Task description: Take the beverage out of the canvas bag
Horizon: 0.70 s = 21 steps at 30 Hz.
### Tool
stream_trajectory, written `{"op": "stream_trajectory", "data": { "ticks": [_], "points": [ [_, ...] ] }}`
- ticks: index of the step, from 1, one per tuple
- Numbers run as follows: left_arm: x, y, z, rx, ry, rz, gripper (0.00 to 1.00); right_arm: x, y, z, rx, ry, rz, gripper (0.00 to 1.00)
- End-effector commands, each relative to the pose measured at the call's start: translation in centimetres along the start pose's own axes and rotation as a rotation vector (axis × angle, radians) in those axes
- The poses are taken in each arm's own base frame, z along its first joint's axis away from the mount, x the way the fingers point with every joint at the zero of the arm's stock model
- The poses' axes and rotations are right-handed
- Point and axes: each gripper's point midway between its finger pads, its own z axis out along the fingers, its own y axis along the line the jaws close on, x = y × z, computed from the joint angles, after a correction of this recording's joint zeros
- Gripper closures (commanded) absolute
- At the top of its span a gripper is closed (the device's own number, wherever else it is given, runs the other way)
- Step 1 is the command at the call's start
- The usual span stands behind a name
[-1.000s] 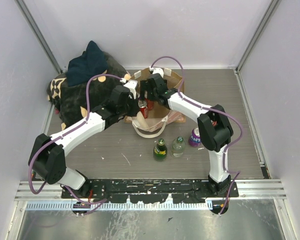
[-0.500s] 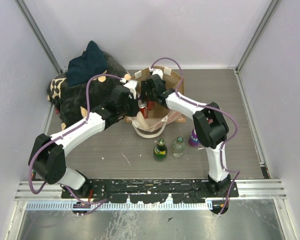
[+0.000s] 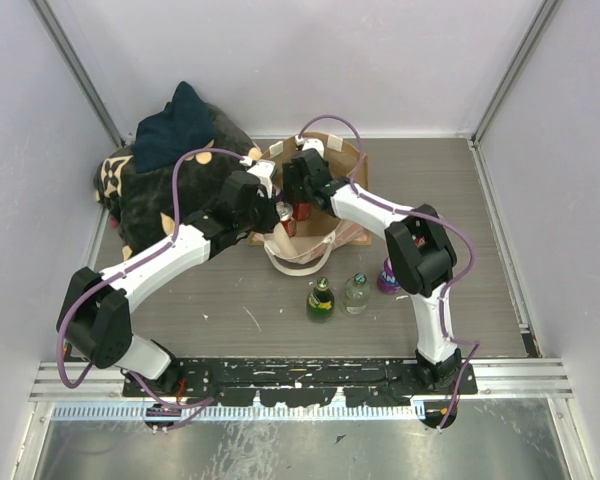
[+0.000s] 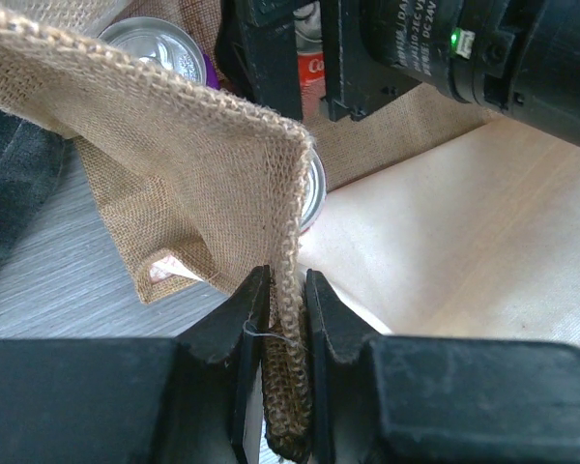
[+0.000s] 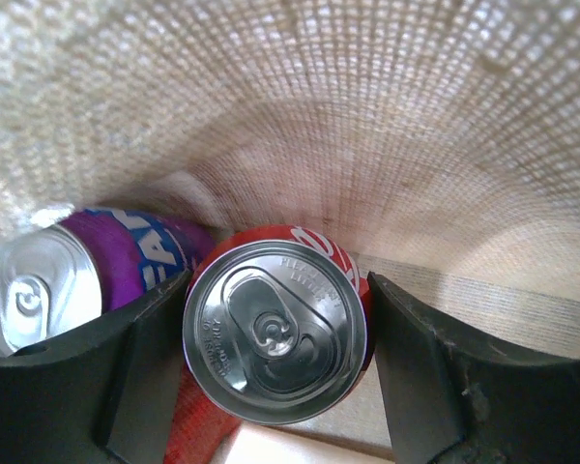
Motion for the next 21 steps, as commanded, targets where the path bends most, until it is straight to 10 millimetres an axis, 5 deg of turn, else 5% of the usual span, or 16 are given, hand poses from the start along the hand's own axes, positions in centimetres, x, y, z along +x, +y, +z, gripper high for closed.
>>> {"op": "stream_trajectory", "data": {
  "ticks": [1,6,11,18,21],
  "points": [
    [1.4,1.2,0.5,-0.051,0.046,0.006,0.82,-6.4,0.0,-5.3,0.001,-0.119,-0.091,0.99],
    [1.0,1.1,0.5,-0.047,0.035,0.005,0.82,-14.9,1.2,-12.3,-0.057,-0.343,-0.093,0.99],
    [0.9,1.1,0.6,-0.044,0.034,0.007,0.82,-20.1,0.3,-19.8,-0.059,-0.530,-0.071,0.99],
    [1.2,1.0,0.7,-0.037,0.044,0.009,0.83,-24.6,-5.9,-31.9,0.119,-0.826,-0.006,0.99],
    [1.3,0.9,0.7,-0.034,0.046,0.010,0.84,-24.7,-9.6,-34.5,0.269,-0.887,0.015,0.99]
  ]
}}
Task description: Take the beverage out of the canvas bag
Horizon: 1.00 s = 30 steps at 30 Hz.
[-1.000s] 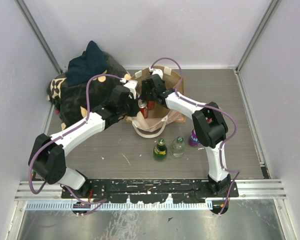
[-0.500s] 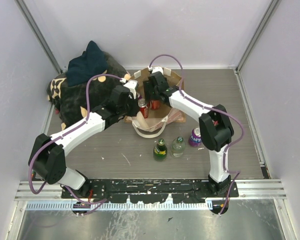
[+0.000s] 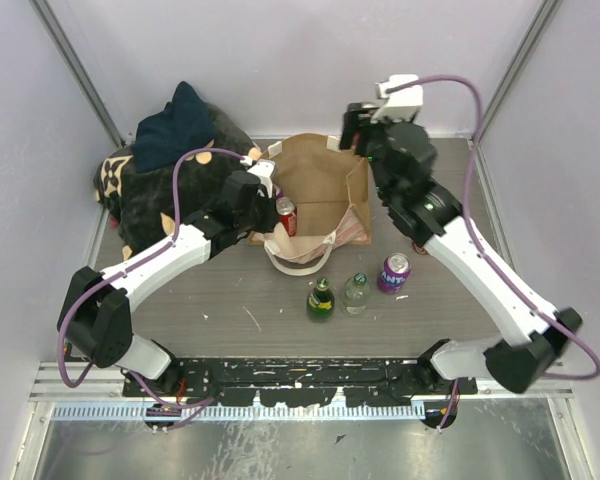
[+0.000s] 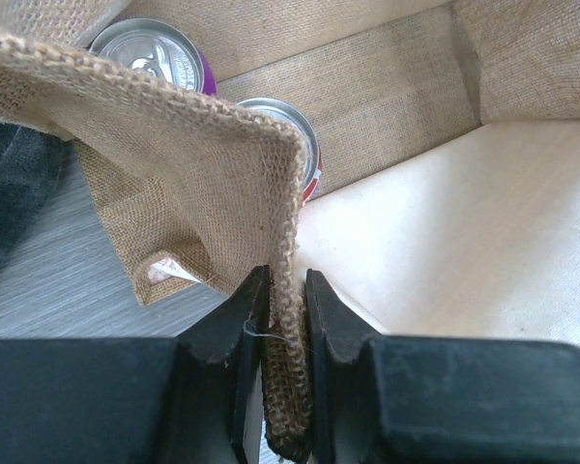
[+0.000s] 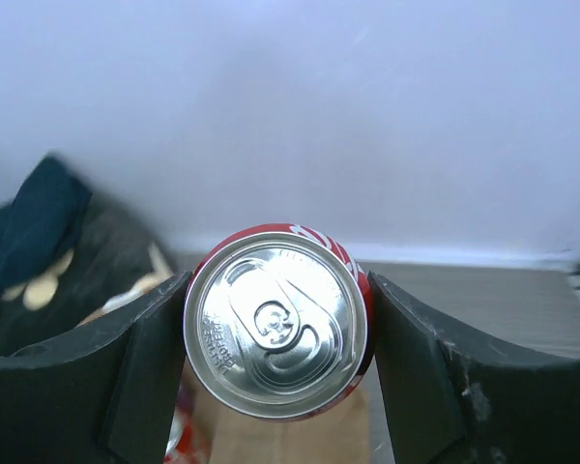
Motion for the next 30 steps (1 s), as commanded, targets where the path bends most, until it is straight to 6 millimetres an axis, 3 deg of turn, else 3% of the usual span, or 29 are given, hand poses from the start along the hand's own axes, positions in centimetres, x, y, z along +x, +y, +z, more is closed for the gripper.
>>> {"op": "stream_trajectory", "data": {
  "ticks": [1,3,6,13,18,30],
  "points": [
    [1.4,1.0,0.6,-0.036,0.050,0.010,0.84,-6.5,-7.1,-2.8,0.277,-0.229,0.014,0.99],
    [1.5,1.0,0.6,-0.036,0.051,0.009,0.84,-5.3,-9.8,-2.5,0.349,-0.194,0.013,0.99],
    [1.4,1.0,0.5,-0.035,0.046,0.005,0.84,-1.7,-13.2,-1.3,0.399,-0.114,0.028,0.99],
    [1.0,0.7,0.4,-0.024,0.036,-0.001,0.82,9.6,-18.2,0.8,0.420,0.100,0.120,0.99],
    [0.9,0.7,0.4,-0.023,0.032,-0.001,0.75,14.7,-18.6,1.5,0.399,0.164,0.123,0.99],
    [1.3,0.6,0.8,-0.018,0.046,-0.002,0.57,21.3,-18.4,2.9,0.367,0.242,0.112,0.99]
  ]
}}
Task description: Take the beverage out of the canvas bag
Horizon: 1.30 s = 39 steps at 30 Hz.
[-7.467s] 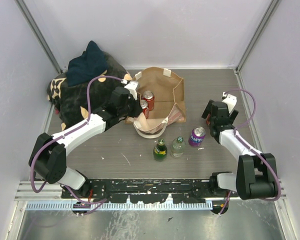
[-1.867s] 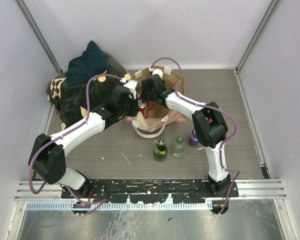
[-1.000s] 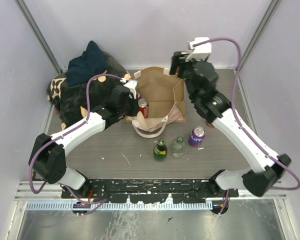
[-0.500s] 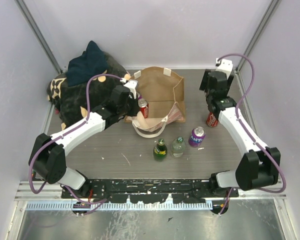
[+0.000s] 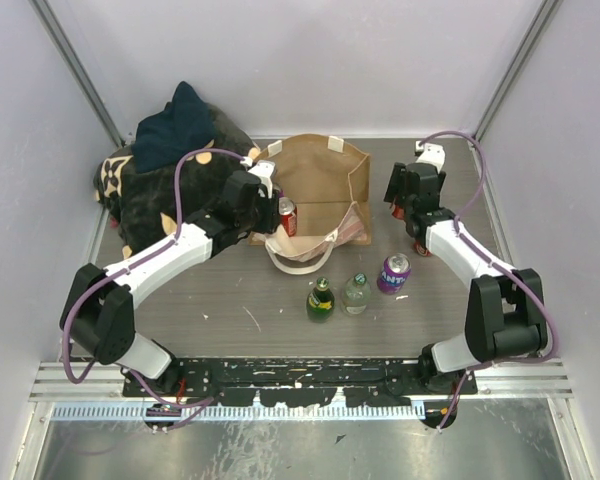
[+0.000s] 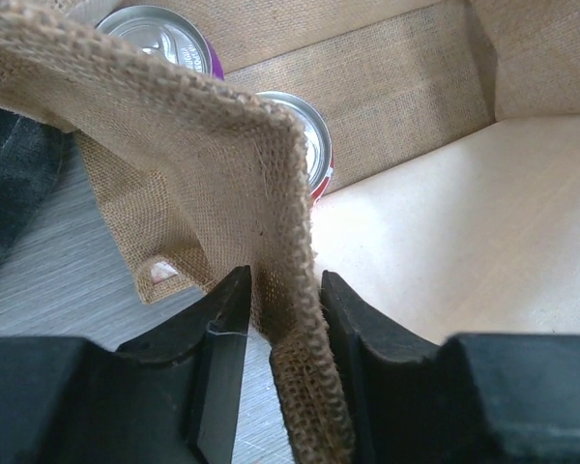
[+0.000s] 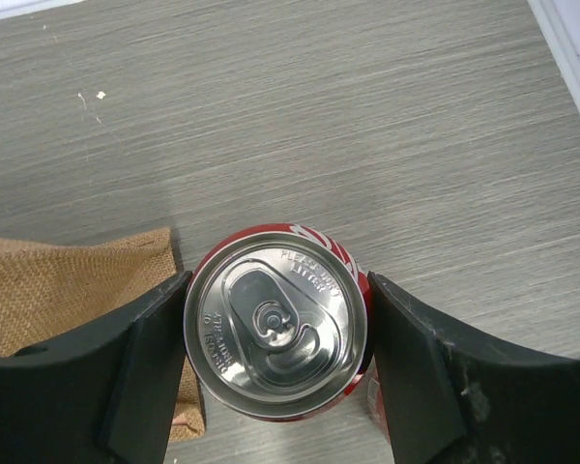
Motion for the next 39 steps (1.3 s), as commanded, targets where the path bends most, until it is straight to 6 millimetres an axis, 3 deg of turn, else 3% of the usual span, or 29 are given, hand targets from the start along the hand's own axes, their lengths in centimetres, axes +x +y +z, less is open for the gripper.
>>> {"op": "stream_trajectory", "data": {
  "ticks": [1,5,8,10,12,15,16,17,20,24,27,30,31,34,39],
  "points": [
    [0.9,0.4,0.4,-0.012,0.032,0.002,0.56,-3.4,1.2,0.9,-0.039,-0.152,0.076,0.99],
    [1.1,0.5,0.5,-0.013,0.038,0.003,0.54,-1.1,1.0,1.9,-0.027,-0.118,0.066,0.99],
    [1.2,0.4,0.6,-0.013,0.042,0.002,0.60,0.3,0.9,2.3,-0.018,-0.094,0.066,0.99],
    [1.3,0.4,0.6,-0.014,0.047,0.004,0.64,0.9,0.7,2.4,-0.011,-0.082,0.065,0.92],
    [1.4,0.4,0.7,-0.013,0.052,0.006,0.67,1.6,0.5,2.4,-0.004,-0.065,0.061,0.69],
    [1.5,0.3,0.8,-0.008,0.056,0.006,0.68,2.0,-0.2,2.1,0.028,-0.050,0.064,0.16],
    [1.5,0.3,0.9,-0.005,0.056,0.004,0.68,2.0,-0.4,2.0,0.036,-0.048,0.067,0.02],
    [1.5,0.3,0.9,-0.005,0.057,0.004,0.68,1.9,-0.5,1.8,0.045,-0.050,0.068,0.00],
    [1.7,0.2,0.9,-0.001,0.059,0.006,0.69,0.0,-0.4,0.9,0.037,-0.077,0.078,0.00],
    [1.8,0.3,0.8,-0.001,0.054,0.002,0.73,-6.3,1.3,-2.3,-0.023,-0.181,0.096,0.00],
    [1.7,0.4,0.6,-0.007,0.046,-0.006,0.80,-11.5,4.7,-6.3,-0.100,-0.267,0.072,0.00],
    [1.5,0.6,0.3,-0.020,0.034,-0.017,0.95,-15.0,9.6,-10.8,-0.219,-0.331,0.032,0.02],
    [1.3,0.7,0.0,-0.029,0.026,-0.026,0.99,-15.5,11.1,-11.8,-0.265,-0.335,0.026,0.03],
    [0.9,1.0,-0.6,-0.044,0.006,-0.039,1.00,-15.9,15.2,-13.7,-0.423,-0.294,0.034,0.08],
    [0.9,1.2,-1.2,-0.059,-0.007,-0.057,1.00,-13.5,20.7,-14.0,-0.639,-0.178,0.026,0.22]
  ]
}}
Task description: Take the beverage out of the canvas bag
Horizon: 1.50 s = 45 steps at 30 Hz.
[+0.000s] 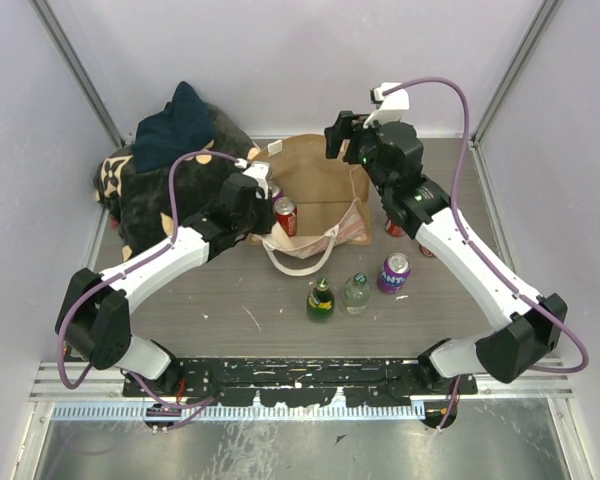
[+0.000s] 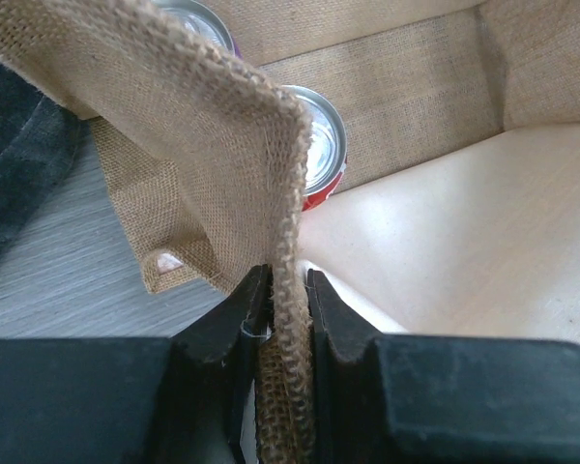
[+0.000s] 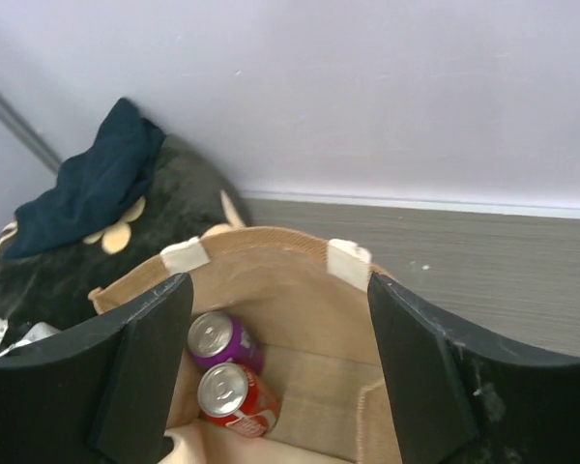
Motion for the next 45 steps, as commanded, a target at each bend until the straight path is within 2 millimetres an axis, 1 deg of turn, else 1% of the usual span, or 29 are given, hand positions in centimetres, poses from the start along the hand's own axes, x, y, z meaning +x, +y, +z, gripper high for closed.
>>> {"op": "stream_trajectory", "data": {
  "ticks": [1,4,8,10,13,14,17,20,23,27,31,35,42,43,44,45],
  "points": [
    [0.9,0.9,-0.7,-0.037,0.008,-0.031,1.00,5.3,3.2,1.8,-0.154,0.184,0.020,0.23],
    [1.5,1.0,-0.7,-0.040,0.013,-0.050,1.00,9.6,4.2,3.2,-0.193,0.304,0.026,0.24],
    [2.3,1.5,-0.6,-0.065,0.024,-0.077,1.00,15.1,5.3,3.9,-0.219,0.420,0.008,0.23],
    [2.4,1.8,-0.8,-0.082,0.019,-0.089,1.00,17.1,6.0,3.9,-0.232,0.462,-0.024,0.17],
    [2.4,2.1,-1.0,-0.097,0.011,-0.094,1.00,19.7,6.8,3.9,-0.245,0.511,-0.079,0.02],
    [2.4,2.2,-1.0,-0.104,0.011,-0.094,1.00,20.5,7.0,3.9,-0.247,0.531,-0.096,0.00],
    [2.3,2.4,-1.2,-0.116,0.006,-0.101,1.00,22.5,7.6,4.0,-0.259,0.577,-0.127,0.00],
    [2.3,2.5,-1.4,-0.122,0.003,-0.106,1.00,24.0,8.0,3.8,-0.269,0.613,-0.150,0.00],
    [2.4,2.5,-1.3,-0.123,0.006,-0.111,1.00,25.6,8.0,3.5,-0.268,0.654,-0.175,0.00],
    [2.6,2.4,-1.2,-0.122,0.010,-0.111,1.00,27.5,7.6,3.6,-0.242,0.689,-0.221,0.00],
    [2.8,2.3,-1.0,-0.116,0.018,-0.110,1.00,29.2,7.0,4.2,-0.210,0.707,-0.249,0.00],
    [2.9,2.2,-0.9,-0.111,0.025,-0.108,1.00,29.9,7.0,5.2,-0.202,0.689,-0.259,0.00],
    [2.8,2.0,-0.7,-0.104,0.024,-0.108,1.00,30.5,7.7,6.5,-0.213,0.676,-0.254,0.01],
    [2.8,2.0,-0.7,-0.104,0.026,-0.107,1.00,30.6,7.8,6.6,-0.217,0.675,-0.252,0.04],
    [2.8,2.0,-0.6,-0.105,0.027,-0.107,1.00,30.7,7.9,6.7,-0.222,0.676,-0.250,0.14],
    [2.8,2.0,-0.6,-0.105,0.025,-0.109,1.00,30.8,7.9,6.7,-0.223,0.681,-0.250,0.26]
  ]
}}
